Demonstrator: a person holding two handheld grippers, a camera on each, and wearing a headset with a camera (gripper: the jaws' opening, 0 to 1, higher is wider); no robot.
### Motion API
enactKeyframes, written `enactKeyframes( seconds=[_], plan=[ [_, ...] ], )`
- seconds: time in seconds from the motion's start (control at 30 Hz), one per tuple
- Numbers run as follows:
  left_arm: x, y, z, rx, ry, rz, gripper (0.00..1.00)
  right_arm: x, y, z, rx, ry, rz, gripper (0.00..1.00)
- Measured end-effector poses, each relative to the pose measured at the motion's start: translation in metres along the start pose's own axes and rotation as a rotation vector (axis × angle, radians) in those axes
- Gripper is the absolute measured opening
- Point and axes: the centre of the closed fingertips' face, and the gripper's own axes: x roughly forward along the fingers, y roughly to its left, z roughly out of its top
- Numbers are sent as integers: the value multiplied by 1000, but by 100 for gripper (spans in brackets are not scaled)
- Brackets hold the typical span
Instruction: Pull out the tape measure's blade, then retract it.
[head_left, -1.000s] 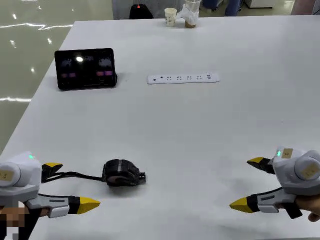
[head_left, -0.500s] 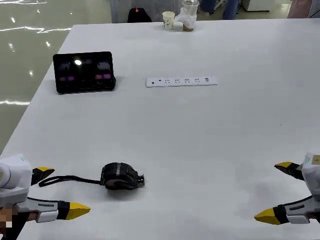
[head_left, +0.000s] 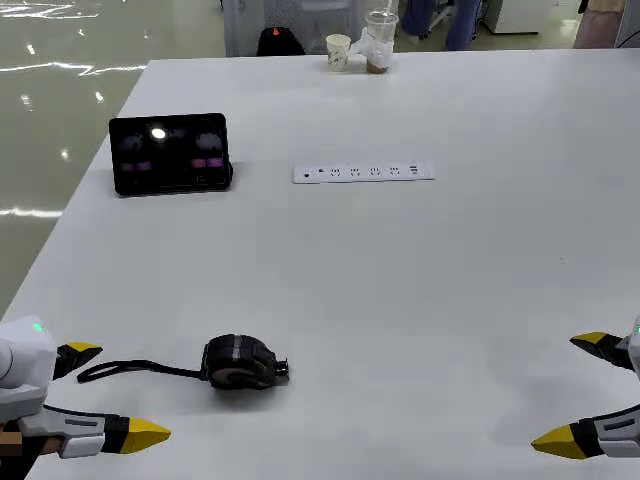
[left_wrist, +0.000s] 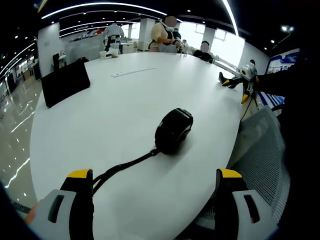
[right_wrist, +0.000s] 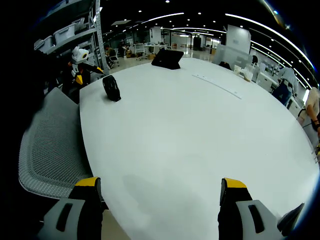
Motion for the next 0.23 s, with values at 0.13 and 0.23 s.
enactKeyframes(
  seconds=[0.13,0.23],
  plan=[
    [0,0,0,3,0,5,99,2,5,-4,-8,8,7,99],
    [0,1,0,4,1,7,99,3,7,-6,-12,12,14,99]
  ],
)
